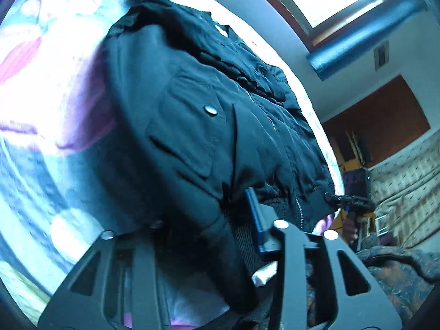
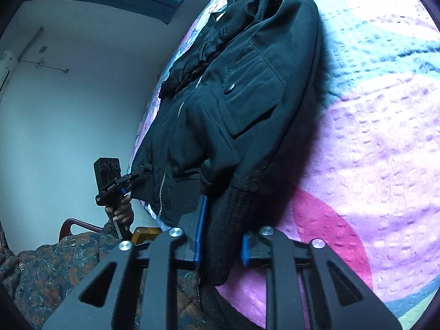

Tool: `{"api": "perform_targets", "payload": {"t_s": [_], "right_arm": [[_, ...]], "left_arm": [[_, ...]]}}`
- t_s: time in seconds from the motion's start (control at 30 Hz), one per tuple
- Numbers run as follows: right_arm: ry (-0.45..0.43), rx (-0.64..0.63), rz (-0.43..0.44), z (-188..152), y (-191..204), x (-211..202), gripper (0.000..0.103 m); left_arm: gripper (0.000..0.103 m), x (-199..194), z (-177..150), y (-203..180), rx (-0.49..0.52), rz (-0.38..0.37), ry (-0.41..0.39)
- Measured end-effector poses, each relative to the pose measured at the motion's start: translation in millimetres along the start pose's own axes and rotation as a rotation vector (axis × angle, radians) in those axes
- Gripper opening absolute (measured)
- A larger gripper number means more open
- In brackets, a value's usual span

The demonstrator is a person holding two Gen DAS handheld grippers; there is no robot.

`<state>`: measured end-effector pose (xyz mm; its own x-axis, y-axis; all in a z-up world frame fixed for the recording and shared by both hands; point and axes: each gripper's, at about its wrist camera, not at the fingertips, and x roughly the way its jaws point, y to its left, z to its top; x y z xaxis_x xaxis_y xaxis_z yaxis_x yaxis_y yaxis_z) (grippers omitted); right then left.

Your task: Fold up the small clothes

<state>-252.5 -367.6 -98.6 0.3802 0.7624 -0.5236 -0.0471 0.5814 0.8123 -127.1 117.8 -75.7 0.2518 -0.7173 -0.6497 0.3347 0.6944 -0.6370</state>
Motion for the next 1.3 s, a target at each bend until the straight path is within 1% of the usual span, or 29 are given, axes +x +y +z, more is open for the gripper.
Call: {"api": "perform_targets", "payload": {"t_s": [0.07, 0.1, 0.2, 0.3, 0.4, 0.5, 0.53, 0.63, 0.73, 0.87, 0.93, 1.03, 1.1, 1.13, 1.2, 1.3], "right_arm": [[-0.001, 0.005, 0.009, 0, 0, 1, 0.018], [-0.002, 0.009, 0.016, 0, -1, 0, 0.018], [-0.02, 0.033, 0.07, 0, 1, -3, 0.017], [-0.065, 0.041, 0.171, 6, 7, -15, 0.016], [-0.118, 0.023, 0.243, 21, 18, -27, 0.015], [-0.17, -0.007, 0.299, 49, 29, -35, 0.015], [-0.186, -0.016, 0.315, 61, 32, -36, 0.015], [-0.228, -0.017, 0.366, 104, 33, -32, 0.015], [-0.253, 0.031, 0.399, 155, 18, -15, 0.015], [-0.252, 0.135, 0.397, 208, -11, 17, 0.015], [-0.244, 0.197, 0.389, 230, -30, 36, 0.015], [-0.239, 0.285, 0.365, 254, -56, 58, 0.015], [-0.242, 0.334, 0.35, 262, -74, 69, 0.015], [-0.247, 0.351, 0.36, 263, -79, 71, 0.015], [-0.253, 0.37, 0.39, 264, -84, 74, 0.014], [-0.244, 0.347, 0.393, 266, -81, 68, 0.019]], "left_arm": [[0.025, -1, -2, 1, -0.009, 0.012, -0.005], [0.024, -2, -2, 2, -0.011, 0.012, -0.006], [0.02, -8, -1, 5, -0.043, -0.016, -0.008], [0.018, -19, 7, 2, -0.074, -0.097, -0.029], [0.017, -30, 25, 0, -0.139, -0.203, -0.063], [0.017, -35, 56, 0, -0.195, -0.293, -0.104], [0.017, -35, 65, -2, -0.196, -0.307, -0.111], [0.017, -30, 105, -4, -0.181, -0.306, -0.15], [0.017, -16, 146, 5, -0.169, -0.295, -0.168], [0.017, 21, 192, 31, -0.219, -0.282, -0.142], [0.017, 40, 208, 46, -0.255, -0.269, -0.12], [0.018, 69, 223, 66, -0.285, -0.228, -0.08], [0.02, 83, 228, 75, -0.294, -0.193, -0.05], [0.021, 86, 229, 79, -0.303, -0.196, -0.043], [0.023, 85, 230, 84, -0.329, -0.237, -0.039], [0.031, 70, 230, 85, -0.336, -0.29, -0.049]]}}
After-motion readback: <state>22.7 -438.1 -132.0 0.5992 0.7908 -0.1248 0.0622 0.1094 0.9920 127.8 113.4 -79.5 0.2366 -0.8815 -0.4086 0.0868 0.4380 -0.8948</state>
